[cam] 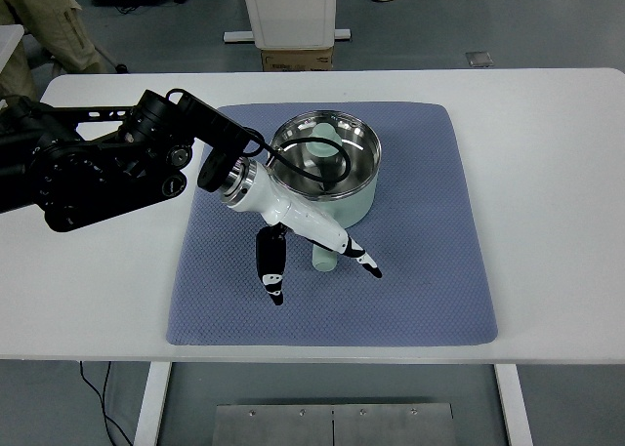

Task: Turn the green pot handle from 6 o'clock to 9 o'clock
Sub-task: 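Pull the pot rim with the left hand, rotating the handle sideways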

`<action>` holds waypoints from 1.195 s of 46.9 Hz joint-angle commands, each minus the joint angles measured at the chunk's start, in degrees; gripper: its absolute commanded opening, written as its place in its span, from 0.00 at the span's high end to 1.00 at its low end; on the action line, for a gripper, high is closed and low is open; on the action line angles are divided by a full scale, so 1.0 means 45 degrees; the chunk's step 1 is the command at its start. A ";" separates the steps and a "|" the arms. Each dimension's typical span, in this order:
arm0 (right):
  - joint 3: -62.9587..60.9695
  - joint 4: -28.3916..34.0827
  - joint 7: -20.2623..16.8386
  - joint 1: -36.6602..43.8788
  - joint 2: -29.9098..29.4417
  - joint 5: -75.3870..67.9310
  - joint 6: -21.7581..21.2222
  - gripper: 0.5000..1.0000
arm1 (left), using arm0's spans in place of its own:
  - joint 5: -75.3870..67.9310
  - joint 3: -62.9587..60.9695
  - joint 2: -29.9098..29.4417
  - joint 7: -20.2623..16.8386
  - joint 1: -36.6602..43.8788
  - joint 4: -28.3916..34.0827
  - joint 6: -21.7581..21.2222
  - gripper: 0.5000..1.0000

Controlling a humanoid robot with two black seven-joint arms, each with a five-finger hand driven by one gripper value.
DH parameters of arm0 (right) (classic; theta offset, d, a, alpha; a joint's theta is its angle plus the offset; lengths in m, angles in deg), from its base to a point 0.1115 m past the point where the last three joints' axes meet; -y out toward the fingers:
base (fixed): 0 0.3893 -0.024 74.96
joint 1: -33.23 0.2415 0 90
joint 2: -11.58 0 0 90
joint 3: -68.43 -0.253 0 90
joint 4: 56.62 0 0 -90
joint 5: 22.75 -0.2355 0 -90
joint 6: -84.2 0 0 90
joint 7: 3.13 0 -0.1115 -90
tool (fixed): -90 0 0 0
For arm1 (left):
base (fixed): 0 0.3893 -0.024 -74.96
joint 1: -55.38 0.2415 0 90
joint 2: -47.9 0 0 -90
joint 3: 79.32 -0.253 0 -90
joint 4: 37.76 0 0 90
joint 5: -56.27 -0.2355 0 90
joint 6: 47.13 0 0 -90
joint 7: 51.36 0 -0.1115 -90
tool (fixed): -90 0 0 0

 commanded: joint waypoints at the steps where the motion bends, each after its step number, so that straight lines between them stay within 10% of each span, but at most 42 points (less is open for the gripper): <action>1: -0.0001 0.0000 0.0000 0.0000 0.0000 0.0000 0.0000 0.00 | -0.0001 0.0001 -0.0012 -0.0002 -0.0015 0.0006 -0.0001 0.00; 56: -0.0001 0.0000 0.0000 0.0000 0.0000 0.0000 0.0000 0.00 | -0.0255 -0.1737 -0.0422 -0.0100 -0.1401 -0.0033 -0.0001 0.00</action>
